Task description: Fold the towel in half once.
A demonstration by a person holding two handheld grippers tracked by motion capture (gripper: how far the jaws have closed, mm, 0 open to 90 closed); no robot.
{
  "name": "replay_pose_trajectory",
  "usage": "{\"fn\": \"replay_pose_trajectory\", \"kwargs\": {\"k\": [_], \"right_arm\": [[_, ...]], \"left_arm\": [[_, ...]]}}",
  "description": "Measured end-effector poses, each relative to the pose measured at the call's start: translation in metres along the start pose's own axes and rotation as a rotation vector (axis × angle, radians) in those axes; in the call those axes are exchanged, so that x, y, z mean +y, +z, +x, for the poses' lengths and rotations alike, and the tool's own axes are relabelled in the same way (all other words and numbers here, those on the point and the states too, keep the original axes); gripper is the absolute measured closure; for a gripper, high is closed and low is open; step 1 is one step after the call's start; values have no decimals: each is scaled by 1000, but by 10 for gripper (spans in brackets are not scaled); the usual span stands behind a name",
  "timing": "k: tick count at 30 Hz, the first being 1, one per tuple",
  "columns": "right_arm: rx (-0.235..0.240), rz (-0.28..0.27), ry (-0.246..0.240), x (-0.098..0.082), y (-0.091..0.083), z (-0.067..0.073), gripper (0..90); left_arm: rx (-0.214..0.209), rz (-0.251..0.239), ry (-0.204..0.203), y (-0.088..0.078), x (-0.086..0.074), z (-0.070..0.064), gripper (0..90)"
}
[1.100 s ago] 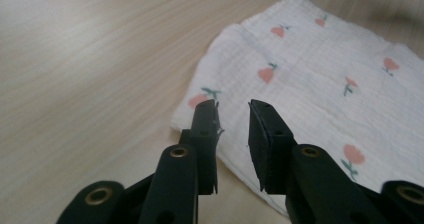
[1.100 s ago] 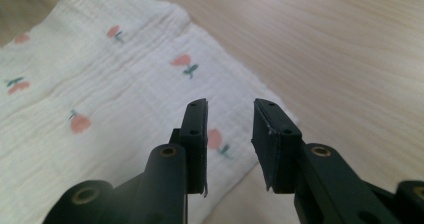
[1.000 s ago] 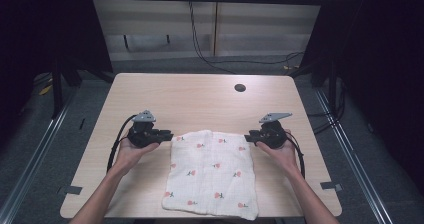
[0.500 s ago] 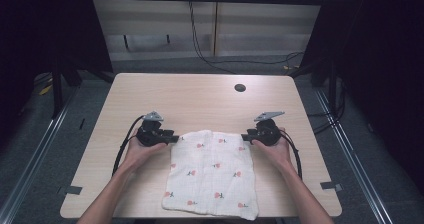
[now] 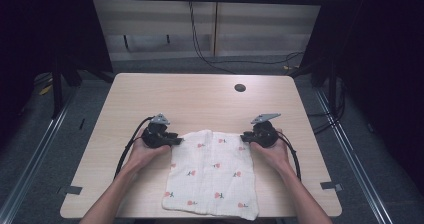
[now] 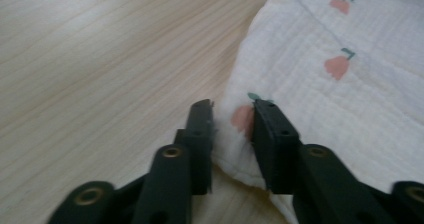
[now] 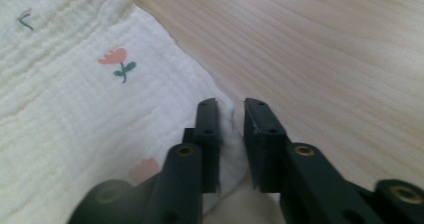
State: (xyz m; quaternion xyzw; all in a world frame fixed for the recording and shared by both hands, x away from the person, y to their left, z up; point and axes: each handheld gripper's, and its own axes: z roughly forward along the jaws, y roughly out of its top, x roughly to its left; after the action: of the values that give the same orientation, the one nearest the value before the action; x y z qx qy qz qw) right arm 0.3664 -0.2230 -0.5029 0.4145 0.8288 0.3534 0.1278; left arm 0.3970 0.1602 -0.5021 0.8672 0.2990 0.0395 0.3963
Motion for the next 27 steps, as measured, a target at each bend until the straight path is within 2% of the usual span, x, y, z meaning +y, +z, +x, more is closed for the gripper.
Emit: {"fn": "replay_pose_trajectory", "kwargs": {"k": [3, 4, 6, 8, 10, 13, 14, 16, 18, 20, 23, 27], "right_arm": [[10, 2, 3, 1, 0, 1, 865], [21, 0, 6, 0, 1, 0, 869], [17, 2, 7, 0, 0, -1, 872], [29, -19, 37, 0, -3, -5, 875], [26, -20, 37, 1, -5, -6, 875], [36, -68, 65, 4, -14, -10, 876], [48, -99, 83, 6, -19, -10, 876], [57, -114, 80, 9, -22, -10, 876], [58, -112, 75, 11, -23, -8, 876], [61, -118, 68, 14, -23, -10, 876], [67, -133, 81, 17, -24, -12, 876], [81, -154, 86, 25, -25, -15, 876]], "left_arm": [[12, 5, -1, -2, 2, -1, 822], [11, 1, -11, -2, 2, -1, 828], [-12, -14, -23, -3, 2, 1, 831], [-22, -32, -31, -7, 2, 2, 832], [-20, -41, -31, -8, 2, 2, 832], [-32, -62, -34, -14, 4, 1, 833], [-53, -83, -47, -16, 5, 1, 833], [-39, -81, -31, -18, 8, 0, 833], [-44, -94, -31, -20, 9, -1, 833], [-11, -90, -23, -22, 10, -1, 833], [-21, -92, -21, -24, 11, 1, 833], [-23, -120, -28, -31, 13, 4, 833]]}}
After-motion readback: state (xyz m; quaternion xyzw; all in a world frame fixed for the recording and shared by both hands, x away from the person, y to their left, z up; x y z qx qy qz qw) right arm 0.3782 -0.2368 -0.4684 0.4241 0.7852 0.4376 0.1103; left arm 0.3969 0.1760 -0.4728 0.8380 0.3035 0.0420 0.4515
